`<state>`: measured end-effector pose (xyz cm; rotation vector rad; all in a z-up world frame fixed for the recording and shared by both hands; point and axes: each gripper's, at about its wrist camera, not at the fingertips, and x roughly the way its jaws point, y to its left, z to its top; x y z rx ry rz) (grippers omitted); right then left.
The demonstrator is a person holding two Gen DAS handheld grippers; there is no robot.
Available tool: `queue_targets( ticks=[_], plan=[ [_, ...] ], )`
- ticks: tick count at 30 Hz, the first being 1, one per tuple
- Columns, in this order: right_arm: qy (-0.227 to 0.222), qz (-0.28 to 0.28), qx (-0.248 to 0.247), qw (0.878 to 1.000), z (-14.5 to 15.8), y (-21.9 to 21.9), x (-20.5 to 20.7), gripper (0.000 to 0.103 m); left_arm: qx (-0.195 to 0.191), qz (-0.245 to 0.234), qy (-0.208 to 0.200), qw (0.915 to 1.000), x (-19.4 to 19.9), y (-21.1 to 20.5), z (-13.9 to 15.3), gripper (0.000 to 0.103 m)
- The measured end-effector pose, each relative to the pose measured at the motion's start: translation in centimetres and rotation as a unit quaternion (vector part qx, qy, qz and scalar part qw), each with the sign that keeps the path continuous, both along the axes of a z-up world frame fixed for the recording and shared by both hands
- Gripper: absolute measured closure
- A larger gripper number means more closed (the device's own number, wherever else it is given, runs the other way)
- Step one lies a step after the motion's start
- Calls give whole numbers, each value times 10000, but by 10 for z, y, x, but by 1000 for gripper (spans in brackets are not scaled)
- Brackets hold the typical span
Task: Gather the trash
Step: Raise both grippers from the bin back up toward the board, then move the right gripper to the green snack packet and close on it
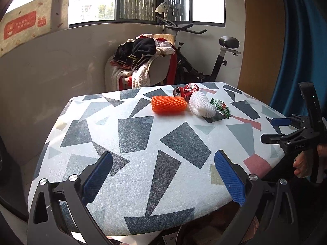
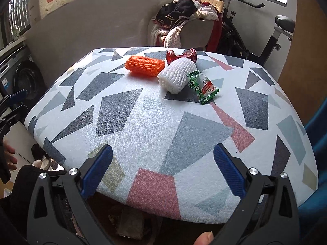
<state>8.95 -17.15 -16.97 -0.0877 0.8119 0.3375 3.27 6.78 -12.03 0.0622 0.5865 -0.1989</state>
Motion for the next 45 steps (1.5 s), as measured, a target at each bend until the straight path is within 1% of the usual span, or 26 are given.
queue_targets(
  ticks=[1,4,5,7,9,11,13,16,18,19,22,25,26,28,29,30,31,32,33,34,35,38,42,45],
  plan=[
    [39,3,-37,10000,1,-2,7,6,-12,-10,14,10000,5,2,1,6],
    [-26,-164,-443,9989,3,-3,27,6,39,8,96,9999,22,5,2,6],
    [-47,-215,-506,9985,3,-5,34,6,61,6,148,9999,28,5,1,6],
    [-55,-353,-467,9983,4,-13,49,6,122,20,216,9997,42,6,1,6],
    [-97,-459,-387,9981,6,-22,65,6,93,24,282,9996,55,8,2,6],
    [-176,-548,-394,9976,6,-31,81,6,32,45,257,9997,64,10,4,6],
    [-167,-571,-393,9975,1,-38,100,7,58,131,194,9997,72,11,6,6],
    [-107,-580,-315,9978,-6,-45,128,22,-37,169,243,9996,87,14,4,6],
    [-46,-513,-265,9983,-12,-43,147,23,-176,181,352,9991,98,16,1,6],
    [-37,-455,-372,9983,-15,-40,156,23,-225,195,398,9988,104,16,-1,6],
    [38,-123,-897,9959,-29,-23,179,23,-340,221,497,9979,118,18,-7,6],
    [105,165,-1417,9897,-44,-8,197,22,-373,231,612,9972,130,16,-14,6],
    [142,259,-1516,9880,-48,-6,201,22,-366,229,649,9970,133,15,-16,6],
    [232,403,-1550,9868,-53,-3,208,23,-345,221,697,9967,139,12,-18,6],
    [283,480,-1530,9867,-55,-1,210,27,-343,210,707,9967,141,11,-19,6],
    [318,527,-1548,9860,-57,0,211,34,-342,197,714,9967,143,9,-18,6],
    [344,543,-1585,9853,-58,1,212,53,-336,190,717,9967,144,7,-18,6],
    [385,537,-1582,9852,-59,1,212,57,-326,184,714,9967,145,5,-18,6],
    [376,531,-1508,9864,-58,0,210,58,-315,175,705,9969,146,3,-17,6],
    [335,541,-1400,9881,-55,-2,207,66,-300,169,694,9970,146,1,-16,6],
    [297,512,-1342,9892,-52,-3,204,72,-293,162,689,9971,146,-1,-15,6],
    [162,375,-1146,9926,-41,-10,194,75,-294,121,700,9970,146,-6,-13,6],
    [-26,89,-937,9956,-25,-21,180,77,-305,55,703,9970,147,-11,-12,6],
    [-90,-26,-763,9970,-19,-27,171,77,-362,20,739,9966,152,-14,-12,6]
  ],
)
